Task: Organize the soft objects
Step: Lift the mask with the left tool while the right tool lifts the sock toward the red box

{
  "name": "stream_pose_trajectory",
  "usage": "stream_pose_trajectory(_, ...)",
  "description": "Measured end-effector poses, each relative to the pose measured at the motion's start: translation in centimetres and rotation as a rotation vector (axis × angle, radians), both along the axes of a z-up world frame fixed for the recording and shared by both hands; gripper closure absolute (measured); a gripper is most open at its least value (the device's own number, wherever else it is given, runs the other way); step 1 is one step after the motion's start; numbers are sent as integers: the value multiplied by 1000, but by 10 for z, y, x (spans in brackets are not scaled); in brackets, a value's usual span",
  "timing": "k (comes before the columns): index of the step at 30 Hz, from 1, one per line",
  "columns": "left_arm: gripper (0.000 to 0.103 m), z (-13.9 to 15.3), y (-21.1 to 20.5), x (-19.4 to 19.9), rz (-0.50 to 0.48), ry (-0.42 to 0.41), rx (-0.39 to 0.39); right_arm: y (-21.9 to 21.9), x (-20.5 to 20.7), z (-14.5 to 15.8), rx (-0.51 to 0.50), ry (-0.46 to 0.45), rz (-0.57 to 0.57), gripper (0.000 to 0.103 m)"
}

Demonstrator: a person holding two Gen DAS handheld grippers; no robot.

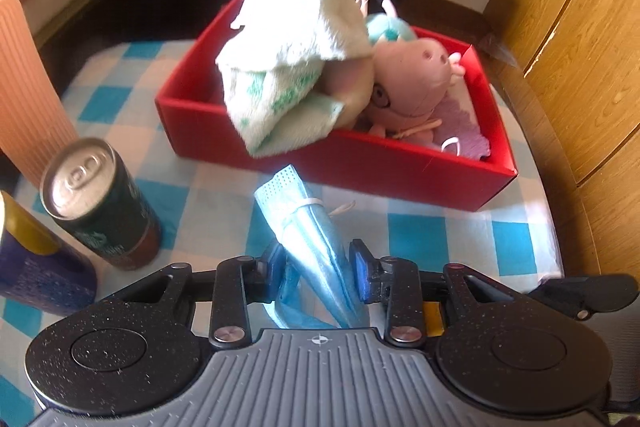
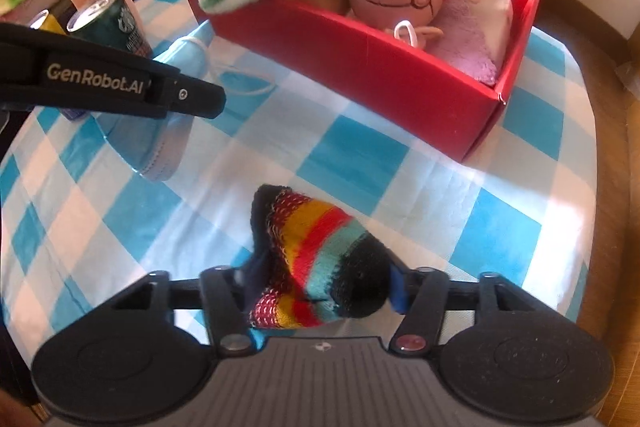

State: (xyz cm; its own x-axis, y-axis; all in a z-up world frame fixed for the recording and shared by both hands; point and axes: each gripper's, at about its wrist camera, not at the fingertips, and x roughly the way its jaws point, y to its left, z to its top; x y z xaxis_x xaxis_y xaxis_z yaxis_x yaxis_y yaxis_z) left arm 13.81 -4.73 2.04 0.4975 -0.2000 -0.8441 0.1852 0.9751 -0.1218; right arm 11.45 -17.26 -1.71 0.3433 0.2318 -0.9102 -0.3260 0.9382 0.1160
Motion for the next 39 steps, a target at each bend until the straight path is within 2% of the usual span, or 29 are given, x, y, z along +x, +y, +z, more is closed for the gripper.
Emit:
stream_pose_trajectory(3,67,5,2,0,4,-12,-24,-7,0,9,138,34,-8,88)
stream_pose_trajectory(6,66,9,6,0,9,-23,-53,-15,2,20,232,30,-32,89)
stream_pose_trajectory(9,66,18,14,0,20,-30,-149,-28,4,34,345,20,-66,89)
stream_pose_trajectory(12,67,31,23,-1,54,-66,-235,-45,6,55,446,-35,-138,89)
stream_pose_trajectory(16,67,56,23,-4,80,-164,-235,-61,5,92,524,-167,-218,89)
stream_pose_trajectory(21,67,81,21,1,106,-261,-227,-73,-1,135,492,-357,-290,89)
stream_pose_trajectory(24,67,90,19,5,125,-297,-207,-73,-4,153,455,-438,-311,89)
stream_pose_trajectory(28,67,99,17,10,149,-327,-202,-70,-9,166,393,-539,-333,89)
stream_pose_trajectory(33,67,114,8,9,180,-414,-149,-67,-21,186,331,-662,-356,89)
stream_pose_trajectory(39,67,133,8,8,199,-501,-176,-57,-26,200,324,-777,-366,89)
